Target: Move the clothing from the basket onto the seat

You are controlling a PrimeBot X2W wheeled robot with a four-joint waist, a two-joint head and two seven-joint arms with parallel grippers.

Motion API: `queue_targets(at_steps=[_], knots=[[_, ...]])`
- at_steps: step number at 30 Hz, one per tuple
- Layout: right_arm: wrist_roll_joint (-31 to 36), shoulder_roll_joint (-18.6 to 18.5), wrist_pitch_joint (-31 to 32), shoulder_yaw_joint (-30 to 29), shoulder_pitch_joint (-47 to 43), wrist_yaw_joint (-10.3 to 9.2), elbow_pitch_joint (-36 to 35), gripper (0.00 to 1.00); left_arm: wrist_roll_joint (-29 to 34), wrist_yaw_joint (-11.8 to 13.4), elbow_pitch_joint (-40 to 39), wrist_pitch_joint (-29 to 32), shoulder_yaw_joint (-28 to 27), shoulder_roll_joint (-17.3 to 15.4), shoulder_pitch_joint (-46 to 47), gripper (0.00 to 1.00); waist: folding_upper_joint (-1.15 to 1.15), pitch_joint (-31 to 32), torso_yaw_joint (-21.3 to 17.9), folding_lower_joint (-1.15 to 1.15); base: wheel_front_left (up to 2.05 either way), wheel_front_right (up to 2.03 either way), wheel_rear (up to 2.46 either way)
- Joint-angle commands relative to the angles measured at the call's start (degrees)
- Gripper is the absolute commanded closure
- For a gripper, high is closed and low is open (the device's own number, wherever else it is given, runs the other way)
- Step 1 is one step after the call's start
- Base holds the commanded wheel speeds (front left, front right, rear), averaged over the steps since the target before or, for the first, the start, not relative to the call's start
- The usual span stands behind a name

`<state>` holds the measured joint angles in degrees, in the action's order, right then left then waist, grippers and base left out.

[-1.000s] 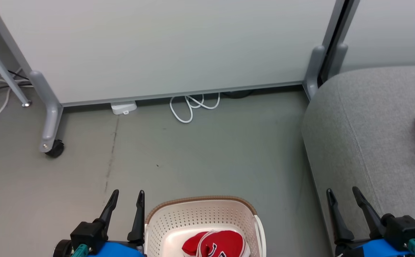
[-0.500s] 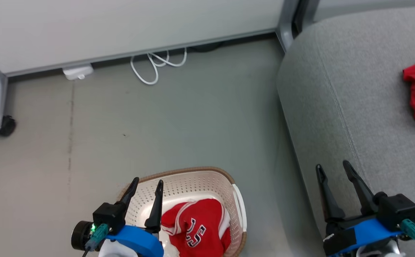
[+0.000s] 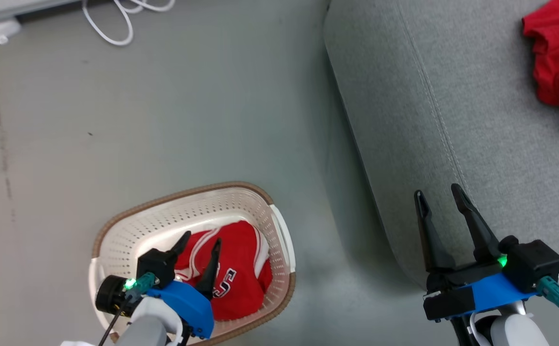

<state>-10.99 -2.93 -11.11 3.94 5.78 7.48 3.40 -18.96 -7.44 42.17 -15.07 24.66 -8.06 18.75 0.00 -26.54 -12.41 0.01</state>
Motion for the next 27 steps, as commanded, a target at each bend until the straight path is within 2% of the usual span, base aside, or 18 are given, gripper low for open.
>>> queue_targets(at_steps=[1, 12, 27], knots=[[-0.41, 0.07, -0.38, 0.15, 0.98, 0.03, 0.08, 0.0, -0.29, -0.02, 0.34, -0.15, 0.07, -0.58, 1.35, 0.0, 0.0, -3.04, -2.44, -0.01, 0.0, 0.0, 0.0], [-2.98, 0.07, -3.21, 2.94, 4.46, 0.03, 2.27, 0.0, -4.63, -0.02, 9.51, -0.15, 4.34, -2.86, 7.18, 0.0, 0.0, -9.95, -6.69, -0.01, 0.0, 0.0, 0.0], [-5.76, 0.07, -4.15, 5.6, 7.43, 0.03, 1.34, 0.0, -7.84, -0.02, 16.77, 1.82, 7.05, -5.22, 13.92, 0.0, 0.0, -18.04, -8.23, -0.01, 0.0, 0.0, 0.0]])
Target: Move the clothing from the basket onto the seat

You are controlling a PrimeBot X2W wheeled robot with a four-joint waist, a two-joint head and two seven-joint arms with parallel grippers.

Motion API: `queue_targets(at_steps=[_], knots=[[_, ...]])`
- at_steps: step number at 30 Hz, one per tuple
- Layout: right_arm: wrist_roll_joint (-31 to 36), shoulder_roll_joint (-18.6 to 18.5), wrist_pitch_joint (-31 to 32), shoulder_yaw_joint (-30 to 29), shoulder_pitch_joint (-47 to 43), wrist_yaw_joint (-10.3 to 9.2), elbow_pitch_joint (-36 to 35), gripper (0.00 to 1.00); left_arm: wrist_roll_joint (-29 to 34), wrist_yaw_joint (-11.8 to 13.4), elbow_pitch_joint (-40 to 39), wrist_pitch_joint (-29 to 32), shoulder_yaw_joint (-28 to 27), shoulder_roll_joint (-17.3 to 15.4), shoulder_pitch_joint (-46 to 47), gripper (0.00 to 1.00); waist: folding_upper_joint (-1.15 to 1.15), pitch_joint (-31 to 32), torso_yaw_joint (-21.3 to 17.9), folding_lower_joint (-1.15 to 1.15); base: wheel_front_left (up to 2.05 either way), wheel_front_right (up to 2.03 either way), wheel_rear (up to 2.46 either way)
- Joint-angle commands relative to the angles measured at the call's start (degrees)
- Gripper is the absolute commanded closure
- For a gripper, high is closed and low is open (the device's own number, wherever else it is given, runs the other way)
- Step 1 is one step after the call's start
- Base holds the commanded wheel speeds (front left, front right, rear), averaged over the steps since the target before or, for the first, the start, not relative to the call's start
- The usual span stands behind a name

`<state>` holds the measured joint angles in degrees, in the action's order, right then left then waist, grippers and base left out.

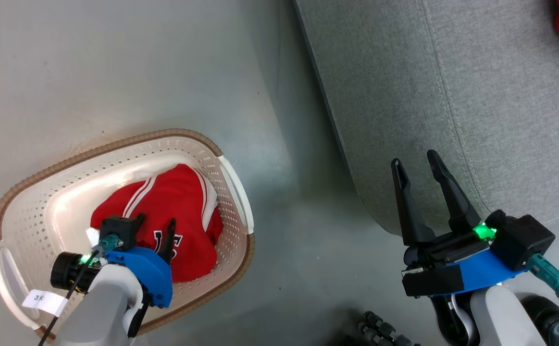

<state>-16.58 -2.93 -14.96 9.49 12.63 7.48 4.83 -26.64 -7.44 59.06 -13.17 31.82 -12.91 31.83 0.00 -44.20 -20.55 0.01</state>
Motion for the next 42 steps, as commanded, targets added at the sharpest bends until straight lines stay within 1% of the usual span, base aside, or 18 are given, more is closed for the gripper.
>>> queue_targets(at_steps=[1, 8, 13, 18, 19, 20, 21, 22, 23, 35, 42], knots=[[-0.27, 0.06, -0.31, 0.18, 0.65, 0.03, -0.29, 0.0, -0.26, -0.02, 0.35, 0.11, -0.07, -0.44, 1.18, 0.0, 0.0, -0.74, -0.16, -0.01, 0.0, 0.0, 0.0], [-0.83, 0.07, -0.32, 0.79, 1.48, 0.03, -1.45, 0.0, -1.29, -0.02, 4.87, -0.05, -0.18, -1.69, 3.51, 0.0, 0.0, -3.04, -0.99, -0.01, 0.0, 0.0, 0.0], [-1.17, 0.06, -0.33, 1.0, 1.78, 0.03, -1.43, 0.0, -2.64, -0.02, 7.55, 0.83, 0.55, -1.31, 4.69, 0.0, 0.0, -3.82, -1.18, -0.01, 0.0, 0.0, 0.0], [-1.38, 0.06, -0.33, 1.22, 2.14, 0.03, -1.24, 0.0, -4.56, -0.02, 8.0, 1.69, 2.2, -0.94, 5.25, 0.0, 0.0, -3.91, -1.06, -0.01, 0.0, 0.0, 0.0], [-1.35, 0.06, -0.33, 1.29, 2.25, 0.03, -1.22, 0.0, -4.96, -0.02, 8.03, 1.7, 2.66, -1.07, 5.23, 0.14, 0.0, -3.9, -1.07, -0.01, 0.0, 0.0, 0.0], [-1.37, 0.06, -0.33, 1.42, 2.38, 0.03, -1.2, 0.0, -5.47, -0.02, 8.03, 1.63, 3.16, -1.41, 5.19, 0.49, 0.0, -3.96, -1.13, -0.01, 0.0, 0.0, 0.0], [-1.44, 0.06, -0.33, 1.49, 2.56, 0.03, -1.21, 0.0, -5.87, -0.02, 8.0, 1.54, 3.57, -1.7, 5.2, 0.67, 0.0, -4.02, -1.2, -0.01, 0.0, 0.0, 0.0], [-1.44, 0.06, -0.33, 1.48, 2.67, 0.03, -1.21, 0.0, -6.31, -0.02, 7.92, 1.5, 4.09, -1.85, 5.24, 0.9, 0.0, -4.03, -1.21, -0.01, 0.0, 0.0, 0.0], [-1.41, 0.06, -0.33, 1.49, 2.73, 0.03, -1.2, 0.0, -6.79, -0.02, 7.81, 1.52, 4.71, -2.03, 5.3, 1.0, 0.0, -4.02, -1.19, -0.01, 0.0, 0.0, 0.0], [-1.07, 0.06, -0.33, 1.7, 2.94, 0.03, -0.82, 0.0, -12.88, -0.02, 7.31, 1.36, 10.95, -3.21, 5.71, 1.0, 0.0, -3.17, -1.08, -0.01, 0.0, 0.0, 0.0], [-1.42, 0.06, -0.34, 2.04, 2.94, 0.03, -0.51, 0.0, -15.67, -0.02, 7.74, 0.61, 13.54, -3.89, 5.53, 1.0, 0.0, -2.11, -1.52, -0.01, 0.0, 0.0, 0.0]])
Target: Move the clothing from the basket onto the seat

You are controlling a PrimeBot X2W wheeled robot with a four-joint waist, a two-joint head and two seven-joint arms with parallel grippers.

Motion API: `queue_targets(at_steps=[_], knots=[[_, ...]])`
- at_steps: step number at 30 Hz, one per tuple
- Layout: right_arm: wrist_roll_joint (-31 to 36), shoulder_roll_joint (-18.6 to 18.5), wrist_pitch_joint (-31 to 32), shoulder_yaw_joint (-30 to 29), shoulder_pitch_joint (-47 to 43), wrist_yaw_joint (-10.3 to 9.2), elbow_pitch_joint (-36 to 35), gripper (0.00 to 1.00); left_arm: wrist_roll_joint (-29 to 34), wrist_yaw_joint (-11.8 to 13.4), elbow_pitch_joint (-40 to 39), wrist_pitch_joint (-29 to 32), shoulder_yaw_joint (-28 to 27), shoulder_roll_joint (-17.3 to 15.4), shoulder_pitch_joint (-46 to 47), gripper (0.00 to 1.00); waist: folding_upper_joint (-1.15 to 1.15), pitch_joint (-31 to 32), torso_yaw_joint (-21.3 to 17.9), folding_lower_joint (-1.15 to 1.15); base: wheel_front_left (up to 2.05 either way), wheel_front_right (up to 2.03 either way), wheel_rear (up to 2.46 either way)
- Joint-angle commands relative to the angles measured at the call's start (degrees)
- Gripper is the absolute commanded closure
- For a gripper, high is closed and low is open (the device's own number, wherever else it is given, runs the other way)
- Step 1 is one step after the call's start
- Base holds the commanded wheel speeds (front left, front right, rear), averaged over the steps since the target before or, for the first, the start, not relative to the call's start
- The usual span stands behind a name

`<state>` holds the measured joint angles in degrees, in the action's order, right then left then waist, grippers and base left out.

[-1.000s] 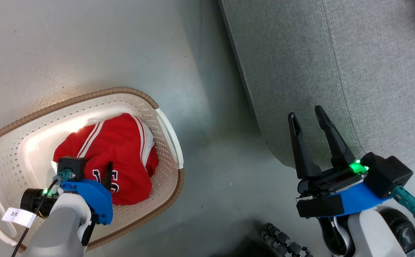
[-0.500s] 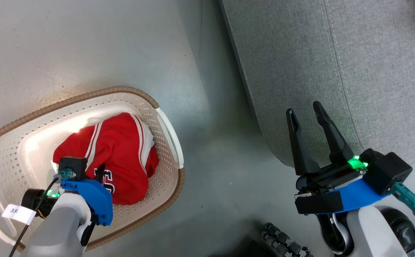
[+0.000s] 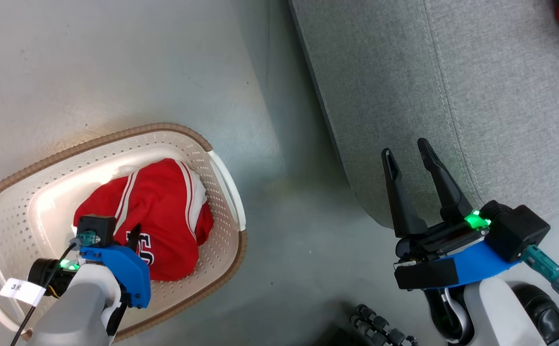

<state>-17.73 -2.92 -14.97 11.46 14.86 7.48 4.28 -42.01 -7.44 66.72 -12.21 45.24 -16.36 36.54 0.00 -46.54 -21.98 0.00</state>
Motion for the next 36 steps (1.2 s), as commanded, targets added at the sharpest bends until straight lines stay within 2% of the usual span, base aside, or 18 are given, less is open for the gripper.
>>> queue_targets(at_steps=[1, 6, 12, 29, 36], knots=[[-0.3, 0.05, -0.32, 0.12, 0.72, 0.03, 0.1, 0.0, -0.64, -0.02, 0.14, -0.46, 0.57, -0.5, 0.65, 1.0, 0.0, 0.54, -0.13, 0.0, 0.0, 0.0, 0.0], [0.17, 0.05, -0.33, 0.0, 0.75, 0.03, 0.44, 0.0, -2.07, -0.02, 0.45, -0.7, 2.16, -0.01, -0.25, 1.0, 0.0, 2.43, 0.16, 0.0, 0.0, 0.0, 0.0], [1.34, 0.05, -0.33, -0.53, -0.01, 0.03, 1.16, 0.0, -4.59, -0.02, 0.2, -1.65, 4.2, 1.6, -1.55, 1.0, 0.0, 7.52, 2.04, 0.0, 0.0, 0.0, 0.0], [6.82, 0.01, 0.73, -2.67, -4.27, 0.03, 4.75, 0.0, -9.67, -0.02, -4.43, -3.04, 12.32, 6.05, -5.91, 1.0, 0.0, 25.63, 11.15, 0.0, 0.0, 0.0, 0.0], [7.89, 0.01, 3.19, -4.08, -7.72, 0.03, 3.92, 0.0, -9.75, -0.02, -9.01, -3.03, 12.01, 7.48, -7.5, 1.0, 0.0, 32.18, 15.3, 0.0, 0.0, 0.0, 0.0]])
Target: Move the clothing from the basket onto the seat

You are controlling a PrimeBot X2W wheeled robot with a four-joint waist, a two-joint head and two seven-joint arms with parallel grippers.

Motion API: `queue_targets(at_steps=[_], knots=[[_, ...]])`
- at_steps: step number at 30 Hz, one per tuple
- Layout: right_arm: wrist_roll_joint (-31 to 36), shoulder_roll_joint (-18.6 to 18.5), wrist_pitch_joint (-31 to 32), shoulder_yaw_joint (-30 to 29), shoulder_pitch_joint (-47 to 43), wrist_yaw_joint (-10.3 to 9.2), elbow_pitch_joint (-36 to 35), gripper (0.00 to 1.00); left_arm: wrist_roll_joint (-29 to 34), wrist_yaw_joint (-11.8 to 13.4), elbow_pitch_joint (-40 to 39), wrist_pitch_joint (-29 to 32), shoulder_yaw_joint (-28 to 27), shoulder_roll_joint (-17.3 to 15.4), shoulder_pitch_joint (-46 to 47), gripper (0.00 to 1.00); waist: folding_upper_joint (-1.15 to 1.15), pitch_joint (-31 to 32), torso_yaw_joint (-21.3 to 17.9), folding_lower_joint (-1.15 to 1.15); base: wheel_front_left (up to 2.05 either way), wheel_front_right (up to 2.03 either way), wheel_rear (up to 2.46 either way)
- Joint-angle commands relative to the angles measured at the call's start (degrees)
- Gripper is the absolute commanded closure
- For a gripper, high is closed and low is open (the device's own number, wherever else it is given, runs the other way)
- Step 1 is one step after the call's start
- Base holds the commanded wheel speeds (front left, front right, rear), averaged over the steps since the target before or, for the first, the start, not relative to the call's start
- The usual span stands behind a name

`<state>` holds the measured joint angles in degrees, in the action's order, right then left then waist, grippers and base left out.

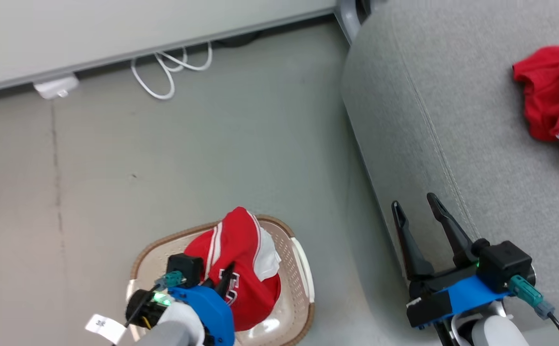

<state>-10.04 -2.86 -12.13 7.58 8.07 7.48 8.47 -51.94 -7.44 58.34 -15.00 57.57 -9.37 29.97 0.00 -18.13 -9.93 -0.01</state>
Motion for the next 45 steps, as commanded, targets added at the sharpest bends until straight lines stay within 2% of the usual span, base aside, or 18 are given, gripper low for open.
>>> queue_targets(at_steps=[1, 13, 25, 33, 45], knots=[[0.28, -0.04, 0.56, -0.34, -1.55, 0.03, -0.45, 0.0, 0.56, -0.02, -1.16, -0.25, -0.53, 0.78, -0.95, 1.0, 0.0, 4.63, 3.79, 0.01, 0.0, 0.0, 0.0], [0.43, -0.04, 3.75, -1.3, -6.41, 0.03, -2.93, 0.0, 6.68, -0.02, -7.82, -0.25, -2.15, 3.22, -2.16, 1.0, 0.0, 12.06, 8.86, 0.01, 0.0, 0.0, 0.0], [-0.24, -0.04, 5.14, -0.58, -8.79, 0.03, -3.55, 0.0, 11.22, -0.02, -11.66, -0.27, -1.48, 5.33, 2.64, 1.0, 0.0, 15.5, 10.9, 0.01, 0.0, 0.0, 0.0], [-0.47, -0.04, 5.45, -0.37, -10.01, 0.03, -3.4, 0.0, 10.55, -0.02, -13.02, -0.27, 0.28, 6.28, 7.07, 1.0, 0.0, 17.03, 11.65, 0.01, 0.0, 0.0, 0.0], [-0.87, -0.04, 5.92, 0.38, -10.91, 0.03, -3.29, 0.0, 5.87, -0.02, -14.77, 0.66, 3.58, 6.47, 12.94, 1.0, 0.0, 18.4, 12.55, 0.01, 0.0, 0.0, 0.0]])
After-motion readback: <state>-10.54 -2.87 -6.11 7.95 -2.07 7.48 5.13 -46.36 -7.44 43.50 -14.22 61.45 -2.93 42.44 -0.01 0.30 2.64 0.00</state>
